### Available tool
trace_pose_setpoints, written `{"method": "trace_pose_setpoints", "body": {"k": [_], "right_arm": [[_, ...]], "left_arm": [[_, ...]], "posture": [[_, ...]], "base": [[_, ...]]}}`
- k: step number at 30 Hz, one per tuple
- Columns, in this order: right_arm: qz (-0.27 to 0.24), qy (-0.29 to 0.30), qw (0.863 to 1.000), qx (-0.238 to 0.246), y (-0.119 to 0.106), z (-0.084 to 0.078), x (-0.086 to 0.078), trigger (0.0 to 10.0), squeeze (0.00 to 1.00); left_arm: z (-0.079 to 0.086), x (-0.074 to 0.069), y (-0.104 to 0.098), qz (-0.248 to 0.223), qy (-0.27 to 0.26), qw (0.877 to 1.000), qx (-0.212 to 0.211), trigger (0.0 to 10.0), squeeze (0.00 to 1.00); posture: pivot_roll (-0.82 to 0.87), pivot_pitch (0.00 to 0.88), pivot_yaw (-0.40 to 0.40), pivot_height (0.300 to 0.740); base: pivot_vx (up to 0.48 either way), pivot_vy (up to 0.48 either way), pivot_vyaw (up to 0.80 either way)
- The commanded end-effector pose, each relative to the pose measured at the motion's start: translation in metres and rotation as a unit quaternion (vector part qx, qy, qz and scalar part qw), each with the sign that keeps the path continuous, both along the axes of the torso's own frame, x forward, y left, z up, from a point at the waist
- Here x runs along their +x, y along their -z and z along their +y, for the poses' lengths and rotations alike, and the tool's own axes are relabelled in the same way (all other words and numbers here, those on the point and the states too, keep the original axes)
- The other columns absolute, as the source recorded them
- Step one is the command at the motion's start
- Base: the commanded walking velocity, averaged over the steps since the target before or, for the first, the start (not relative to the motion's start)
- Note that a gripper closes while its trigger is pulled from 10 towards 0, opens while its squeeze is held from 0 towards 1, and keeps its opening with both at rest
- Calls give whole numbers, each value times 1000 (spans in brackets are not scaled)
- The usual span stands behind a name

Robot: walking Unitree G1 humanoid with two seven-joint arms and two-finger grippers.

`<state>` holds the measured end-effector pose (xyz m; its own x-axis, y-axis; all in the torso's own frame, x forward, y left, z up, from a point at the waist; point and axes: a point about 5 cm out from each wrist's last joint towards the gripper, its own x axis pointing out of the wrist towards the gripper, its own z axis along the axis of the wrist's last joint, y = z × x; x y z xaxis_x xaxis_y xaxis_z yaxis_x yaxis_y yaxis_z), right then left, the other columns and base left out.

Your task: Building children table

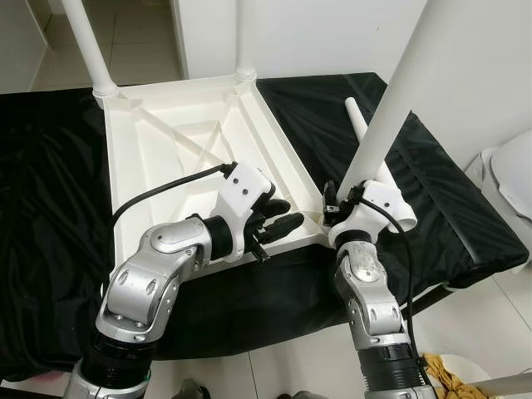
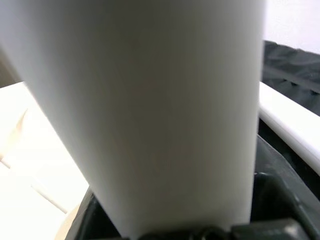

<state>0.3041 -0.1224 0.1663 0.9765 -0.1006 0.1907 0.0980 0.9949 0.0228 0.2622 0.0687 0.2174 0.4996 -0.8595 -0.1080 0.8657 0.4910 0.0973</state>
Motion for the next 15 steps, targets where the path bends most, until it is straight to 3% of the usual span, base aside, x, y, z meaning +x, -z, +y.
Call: {"method": "trace_pose_setpoints", "body": {"k": [1,5,8,15], "right_arm": [[19,3,1000,-21,13,-5,-3,10000,0],[13,8,1000,-18,14,-11,-5,10000,0],[49,33,998,3,25,-22,-2,10000,0],[80,44,995,30,28,-32,7,10000,0]], "left_arm": [[5,3,0,-5,-61,998,0,10000,0],[5,3,1,-4,-60,998,2,10000,0],[4,3,1,-3,-56,998,3,10000,0],[3,3,1,-4,-54,999,4,10000,0]], "posture": [[15,92,-34,740],[11,92,-30,740],[11,90,-27,740],[13,83,-26,740]], "base": [[0,0,0],[0,0,0],[0,0,0],[0,0,0]]}}
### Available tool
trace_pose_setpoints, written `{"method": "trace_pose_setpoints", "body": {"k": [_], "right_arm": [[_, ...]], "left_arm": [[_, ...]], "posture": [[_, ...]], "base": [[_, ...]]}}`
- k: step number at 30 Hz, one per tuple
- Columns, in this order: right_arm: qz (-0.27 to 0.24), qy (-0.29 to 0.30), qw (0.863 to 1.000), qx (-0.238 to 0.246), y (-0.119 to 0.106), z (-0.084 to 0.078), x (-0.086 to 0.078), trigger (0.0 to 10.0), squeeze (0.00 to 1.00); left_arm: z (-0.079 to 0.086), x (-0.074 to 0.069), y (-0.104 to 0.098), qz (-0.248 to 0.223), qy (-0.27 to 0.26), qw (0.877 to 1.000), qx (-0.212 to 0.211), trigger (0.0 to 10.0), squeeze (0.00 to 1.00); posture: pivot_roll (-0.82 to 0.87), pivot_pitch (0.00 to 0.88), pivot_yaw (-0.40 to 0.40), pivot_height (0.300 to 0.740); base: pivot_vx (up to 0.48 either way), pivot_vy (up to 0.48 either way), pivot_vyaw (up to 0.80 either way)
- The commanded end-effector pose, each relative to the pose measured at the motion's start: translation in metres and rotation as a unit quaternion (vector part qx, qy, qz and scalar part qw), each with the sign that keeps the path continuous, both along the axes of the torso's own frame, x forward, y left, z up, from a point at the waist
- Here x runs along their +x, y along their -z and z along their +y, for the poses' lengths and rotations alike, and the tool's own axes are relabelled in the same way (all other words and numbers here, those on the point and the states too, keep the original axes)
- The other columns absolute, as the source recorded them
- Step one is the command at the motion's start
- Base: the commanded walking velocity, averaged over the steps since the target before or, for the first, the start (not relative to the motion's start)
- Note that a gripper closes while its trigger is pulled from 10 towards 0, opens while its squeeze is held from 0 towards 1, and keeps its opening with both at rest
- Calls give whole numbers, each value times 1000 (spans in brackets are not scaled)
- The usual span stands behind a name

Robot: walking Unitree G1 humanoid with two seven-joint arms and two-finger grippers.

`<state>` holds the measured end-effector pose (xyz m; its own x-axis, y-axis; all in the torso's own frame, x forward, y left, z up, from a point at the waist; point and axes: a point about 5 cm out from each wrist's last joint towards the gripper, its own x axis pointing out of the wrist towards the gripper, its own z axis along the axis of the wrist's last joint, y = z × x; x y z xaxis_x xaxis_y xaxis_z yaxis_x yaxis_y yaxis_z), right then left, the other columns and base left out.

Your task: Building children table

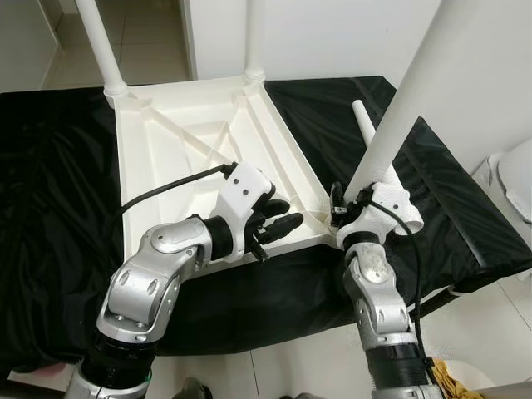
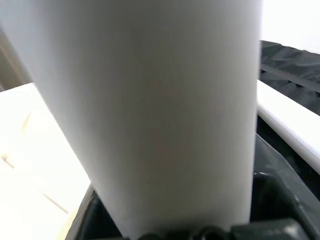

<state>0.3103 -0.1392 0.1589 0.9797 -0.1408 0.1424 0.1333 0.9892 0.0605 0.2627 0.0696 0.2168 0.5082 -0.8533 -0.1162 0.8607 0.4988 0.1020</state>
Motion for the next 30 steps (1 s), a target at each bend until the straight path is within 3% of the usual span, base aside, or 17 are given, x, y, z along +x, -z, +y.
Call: {"method": "trace_pose_setpoints", "body": {"k": [1,9,19,25,30], "right_arm": [[71,19,997,18,23,-16,2,10000,0],[93,3,995,42,27,-20,8,10000,0],[92,4,996,18,28,-19,7,10000,0],[88,-31,996,7,26,-8,6,10000,0],[101,-35,994,7,31,-12,5,10000,0]], "left_arm": [[2,2,0,-5,-48,999,0,10000,0],[2,2,0,-7,-45,999,1,10000,0],[1,2,0,-8,-45,999,2,10000,0],[1,2,-1,-8,-46,999,1,10000,0],[2,2,0,-7,-48,999,0,10000,0]], "posture": [[13,79,-26,740],[8,71,-23,740],[9,67,-26,740],[10,73,-27,740],[10,82,-28,740]], "base": [[0,0,0],[0,0,0],[0,0,0],[0,0,0],[0,0,0]]}}
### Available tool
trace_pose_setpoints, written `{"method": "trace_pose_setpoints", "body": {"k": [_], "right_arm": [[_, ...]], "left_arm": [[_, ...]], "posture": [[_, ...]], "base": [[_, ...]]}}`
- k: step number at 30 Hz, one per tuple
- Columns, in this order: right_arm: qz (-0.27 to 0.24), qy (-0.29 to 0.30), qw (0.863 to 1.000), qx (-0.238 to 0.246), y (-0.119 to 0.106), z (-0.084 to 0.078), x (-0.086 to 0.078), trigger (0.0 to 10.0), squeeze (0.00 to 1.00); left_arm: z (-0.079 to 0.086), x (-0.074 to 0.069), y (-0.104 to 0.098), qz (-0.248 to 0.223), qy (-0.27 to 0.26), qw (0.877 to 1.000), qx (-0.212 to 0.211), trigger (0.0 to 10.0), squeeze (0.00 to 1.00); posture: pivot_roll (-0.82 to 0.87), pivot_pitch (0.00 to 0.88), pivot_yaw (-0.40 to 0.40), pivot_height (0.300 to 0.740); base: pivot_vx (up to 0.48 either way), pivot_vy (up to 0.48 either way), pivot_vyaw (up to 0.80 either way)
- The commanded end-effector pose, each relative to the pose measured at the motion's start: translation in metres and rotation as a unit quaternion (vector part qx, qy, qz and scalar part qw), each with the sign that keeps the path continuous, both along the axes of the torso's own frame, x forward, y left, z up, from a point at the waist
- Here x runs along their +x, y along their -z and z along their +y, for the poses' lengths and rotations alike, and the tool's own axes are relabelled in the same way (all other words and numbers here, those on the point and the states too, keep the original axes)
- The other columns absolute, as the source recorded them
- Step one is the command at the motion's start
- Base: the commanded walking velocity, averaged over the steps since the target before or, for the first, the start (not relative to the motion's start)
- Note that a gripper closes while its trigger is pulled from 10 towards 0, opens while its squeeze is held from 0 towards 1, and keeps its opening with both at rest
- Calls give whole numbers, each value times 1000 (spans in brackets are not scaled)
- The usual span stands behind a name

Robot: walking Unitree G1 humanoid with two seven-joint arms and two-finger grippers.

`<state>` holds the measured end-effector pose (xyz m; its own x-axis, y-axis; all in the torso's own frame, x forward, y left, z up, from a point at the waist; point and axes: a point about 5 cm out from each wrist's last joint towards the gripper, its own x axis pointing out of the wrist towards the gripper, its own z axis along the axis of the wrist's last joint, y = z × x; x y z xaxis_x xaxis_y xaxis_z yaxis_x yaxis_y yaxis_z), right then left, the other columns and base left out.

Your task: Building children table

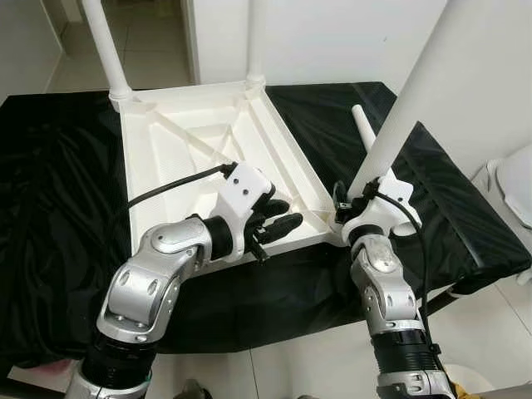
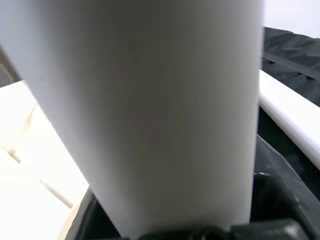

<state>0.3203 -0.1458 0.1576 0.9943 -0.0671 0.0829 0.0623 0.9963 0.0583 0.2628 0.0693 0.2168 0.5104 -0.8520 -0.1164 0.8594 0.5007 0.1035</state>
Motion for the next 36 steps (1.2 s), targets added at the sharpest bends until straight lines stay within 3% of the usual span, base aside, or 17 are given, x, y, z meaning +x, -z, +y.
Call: {"method": "trace_pose_setpoints", "body": {"k": [1,6,20,36], "right_arm": [[74,3,997,1,30,-6,-5,10000,0],[74,5,997,0,31,-6,-6,10000,0],[43,105,993,-21,25,-12,-7,10000,0],[31,149,988,-19,23,-22,-14,10000,0]], "left_arm": [[3,1,0,-5,-48,999,0,10000,0],[3,1,0,-4,-49,999,-1,10000,0],[3,2,-2,-6,-47,999,0,10000,0],[-4,6,-3,-4,-20,1000,2,10000,0]], "posture": [[10,82,-28,740],[8,87,-29,740],[12,85,-11,740],[-51,82,34,740]], "base": [[0,0,0],[0,0,0],[0,0,0],[0,0,0]]}}
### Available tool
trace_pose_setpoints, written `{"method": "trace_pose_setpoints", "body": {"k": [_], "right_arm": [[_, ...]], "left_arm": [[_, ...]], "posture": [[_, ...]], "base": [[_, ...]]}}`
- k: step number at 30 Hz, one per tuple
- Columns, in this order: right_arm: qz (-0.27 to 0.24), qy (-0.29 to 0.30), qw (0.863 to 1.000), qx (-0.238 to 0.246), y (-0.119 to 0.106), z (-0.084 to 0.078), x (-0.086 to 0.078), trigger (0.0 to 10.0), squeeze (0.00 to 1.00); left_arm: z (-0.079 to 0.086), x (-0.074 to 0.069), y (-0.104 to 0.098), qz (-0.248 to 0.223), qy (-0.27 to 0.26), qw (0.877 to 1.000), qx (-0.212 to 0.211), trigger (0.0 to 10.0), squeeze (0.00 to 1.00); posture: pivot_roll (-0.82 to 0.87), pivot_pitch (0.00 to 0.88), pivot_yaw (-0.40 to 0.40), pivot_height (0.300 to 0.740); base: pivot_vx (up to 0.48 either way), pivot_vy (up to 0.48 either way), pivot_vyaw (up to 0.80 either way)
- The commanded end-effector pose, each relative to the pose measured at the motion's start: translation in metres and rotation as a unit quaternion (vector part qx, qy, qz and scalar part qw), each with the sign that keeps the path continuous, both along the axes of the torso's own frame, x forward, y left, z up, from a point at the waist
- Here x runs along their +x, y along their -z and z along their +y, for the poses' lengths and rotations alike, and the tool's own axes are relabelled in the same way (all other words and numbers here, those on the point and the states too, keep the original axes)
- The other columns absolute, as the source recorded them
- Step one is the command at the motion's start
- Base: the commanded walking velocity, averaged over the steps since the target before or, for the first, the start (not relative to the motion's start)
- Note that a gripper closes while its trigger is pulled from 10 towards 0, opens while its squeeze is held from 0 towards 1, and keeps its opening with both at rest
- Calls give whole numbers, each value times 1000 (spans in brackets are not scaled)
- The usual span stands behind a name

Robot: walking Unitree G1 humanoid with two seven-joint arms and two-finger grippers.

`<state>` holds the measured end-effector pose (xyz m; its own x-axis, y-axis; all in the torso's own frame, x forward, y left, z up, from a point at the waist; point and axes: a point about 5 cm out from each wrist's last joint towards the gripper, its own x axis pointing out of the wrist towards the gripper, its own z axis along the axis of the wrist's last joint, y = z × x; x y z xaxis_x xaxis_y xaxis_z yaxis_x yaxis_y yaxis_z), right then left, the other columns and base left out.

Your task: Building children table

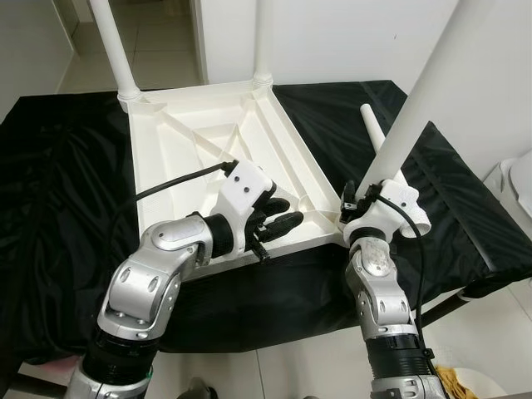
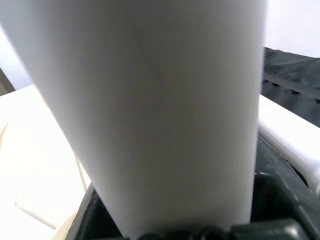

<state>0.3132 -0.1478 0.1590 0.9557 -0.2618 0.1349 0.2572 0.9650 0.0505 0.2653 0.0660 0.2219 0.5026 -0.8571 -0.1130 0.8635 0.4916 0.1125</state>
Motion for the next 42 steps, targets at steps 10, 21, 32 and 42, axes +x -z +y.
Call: {"method": "trace_pose_setpoints", "body": {"k": [10,21,32,42], "right_arm": [[50,71,996,3,23,-22,-8,10000,0],[36,46,998,13,20,-17,-6,10000,1000],[1,-16,1000,19,9,-14,0,10000,1000],[-2,-101,995,2,2,-21,12,10000,1000]], "left_arm": [[-4,6,0,-1,-6,1000,5,10000,0],[-4,7,1,-1,-8,1000,3,10000,0],[-5,5,2,-1,-13,1000,-2,10000,0],[-12,-1,12,10,-7,1000,2,10000,0]], "posture": [[-70,78,56,740],[-67,70,40,740],[-55,64,22,740],[-46,64,-4,740]], "base": [[0,0,0],[0,0,0],[0,0,0],[0,0,0]]}}
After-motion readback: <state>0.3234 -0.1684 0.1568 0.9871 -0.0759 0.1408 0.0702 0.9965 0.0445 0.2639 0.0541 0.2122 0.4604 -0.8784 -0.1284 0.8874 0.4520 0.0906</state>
